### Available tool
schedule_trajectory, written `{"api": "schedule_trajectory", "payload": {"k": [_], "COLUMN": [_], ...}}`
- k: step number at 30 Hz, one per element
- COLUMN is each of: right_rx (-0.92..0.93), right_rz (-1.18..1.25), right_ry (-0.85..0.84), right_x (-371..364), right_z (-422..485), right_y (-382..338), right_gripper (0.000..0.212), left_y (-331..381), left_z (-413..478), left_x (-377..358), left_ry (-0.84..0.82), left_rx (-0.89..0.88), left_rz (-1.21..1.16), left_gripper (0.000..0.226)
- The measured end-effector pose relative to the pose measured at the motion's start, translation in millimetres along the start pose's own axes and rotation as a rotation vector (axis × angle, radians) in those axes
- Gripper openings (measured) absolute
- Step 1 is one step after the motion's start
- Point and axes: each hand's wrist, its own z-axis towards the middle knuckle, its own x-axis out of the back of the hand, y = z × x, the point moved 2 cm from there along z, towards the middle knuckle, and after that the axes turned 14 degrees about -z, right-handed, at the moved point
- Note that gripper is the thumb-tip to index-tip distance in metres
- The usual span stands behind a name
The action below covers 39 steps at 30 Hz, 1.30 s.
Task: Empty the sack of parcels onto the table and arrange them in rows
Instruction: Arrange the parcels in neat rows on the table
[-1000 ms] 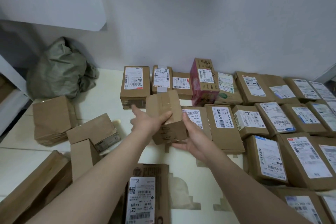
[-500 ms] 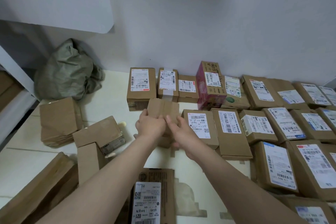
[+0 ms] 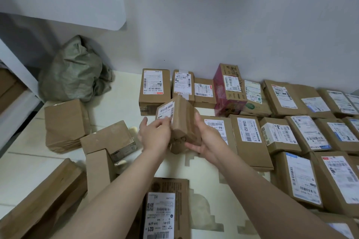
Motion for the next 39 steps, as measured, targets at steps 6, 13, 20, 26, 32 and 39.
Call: {"api": "schedule_trajectory", "payload": {"k": [6, 13, 20, 26, 32, 39], "right_rx": [0.036, -0.263, -0.277, -0.216, -0.309, -0.494], "right_rz": [-0.324, -0.426, -0.230, -0.407, -0.470, -0.712], "right_ry": [0.102, 0.258, 0.317, 0.231, 0.203, -0.006], "right_x": [-4, 21, 27, 23, 9, 2], "right_z": [-1, 0, 6, -7, -39, -101], "right_y": [10, 30, 39, 45, 64, 124], "right_gripper": [0.028, 0.004, 0.021, 0.025, 0.008, 0.025], "left_y": [-15, -37, -34, -20, -13, -55], "left_z": [3, 4, -2, -7, -32, -94], "left_x": [-1, -3, -15, 0, 34, 59], "left_ry": [-0.124, -0.132, -0.242, -0.168, -0.128, -0.164], "left_rx": [-0.045, 0.150, 0.079, -0.044, 0.038, 0.308], "left_rz": [-0.021, 0.114, 0.005, 0.230, 0.469, 0.857], "left_gripper": [0.066, 0.081, 0.060, 0.072, 0.065, 0.064]}}
